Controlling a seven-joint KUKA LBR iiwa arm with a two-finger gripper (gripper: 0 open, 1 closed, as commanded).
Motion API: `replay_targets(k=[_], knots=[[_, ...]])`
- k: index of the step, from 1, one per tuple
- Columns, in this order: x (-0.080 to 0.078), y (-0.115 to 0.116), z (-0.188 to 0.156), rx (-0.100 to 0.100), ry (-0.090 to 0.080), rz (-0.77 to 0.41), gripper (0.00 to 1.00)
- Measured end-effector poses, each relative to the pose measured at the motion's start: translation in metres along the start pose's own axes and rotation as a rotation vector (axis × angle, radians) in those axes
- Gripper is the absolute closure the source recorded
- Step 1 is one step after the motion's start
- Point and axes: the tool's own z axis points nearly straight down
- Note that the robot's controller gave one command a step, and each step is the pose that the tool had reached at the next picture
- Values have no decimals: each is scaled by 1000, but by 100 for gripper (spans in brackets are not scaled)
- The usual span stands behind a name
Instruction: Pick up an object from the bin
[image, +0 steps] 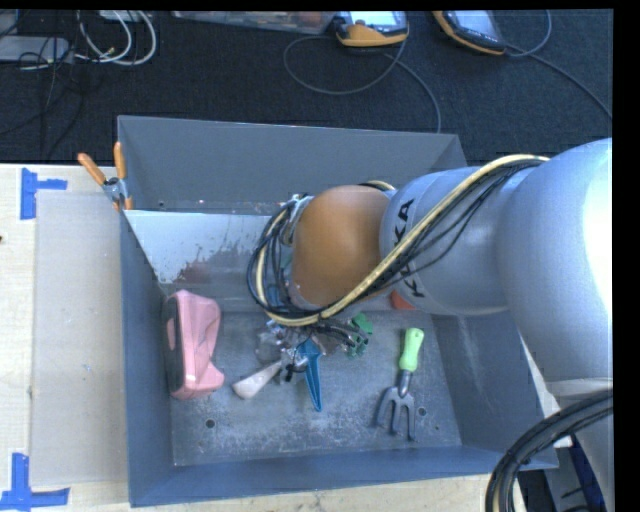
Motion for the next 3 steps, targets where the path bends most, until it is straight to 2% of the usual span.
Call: replay_targets(k=[1,2,3], knots=[[0,0,0,0,0,1,100],[13,2,-50,-2,7,-8,100],[8,-9,-74,4,-12,-6,100]])
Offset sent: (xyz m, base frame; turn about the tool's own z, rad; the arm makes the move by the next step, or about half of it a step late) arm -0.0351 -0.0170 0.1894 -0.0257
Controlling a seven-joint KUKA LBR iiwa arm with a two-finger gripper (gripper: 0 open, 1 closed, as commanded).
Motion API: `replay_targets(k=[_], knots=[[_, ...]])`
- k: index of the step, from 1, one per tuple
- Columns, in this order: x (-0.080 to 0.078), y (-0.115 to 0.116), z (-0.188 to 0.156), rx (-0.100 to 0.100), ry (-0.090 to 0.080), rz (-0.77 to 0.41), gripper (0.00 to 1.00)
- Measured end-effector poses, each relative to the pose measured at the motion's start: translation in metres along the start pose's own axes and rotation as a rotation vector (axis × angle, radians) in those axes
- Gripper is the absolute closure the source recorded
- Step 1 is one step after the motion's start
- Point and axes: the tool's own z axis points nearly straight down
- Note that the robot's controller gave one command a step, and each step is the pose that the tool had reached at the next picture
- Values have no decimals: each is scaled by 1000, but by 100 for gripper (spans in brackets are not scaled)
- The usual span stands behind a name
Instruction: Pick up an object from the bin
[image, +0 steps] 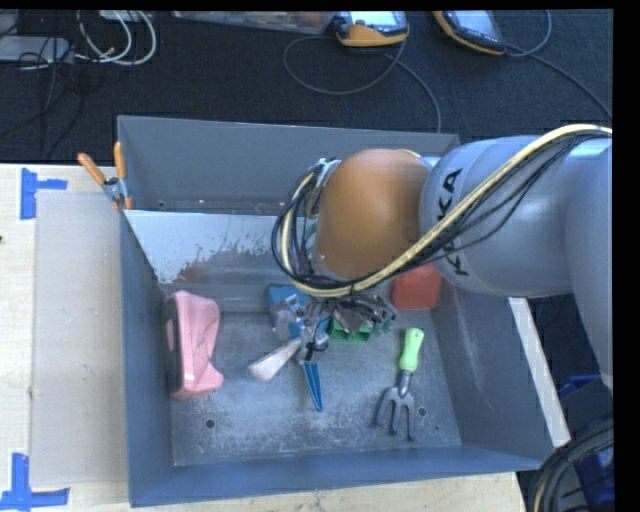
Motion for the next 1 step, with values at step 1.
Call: replay_targets(k=[1], knots=[[22,8,22,-8,19,-6,100]])
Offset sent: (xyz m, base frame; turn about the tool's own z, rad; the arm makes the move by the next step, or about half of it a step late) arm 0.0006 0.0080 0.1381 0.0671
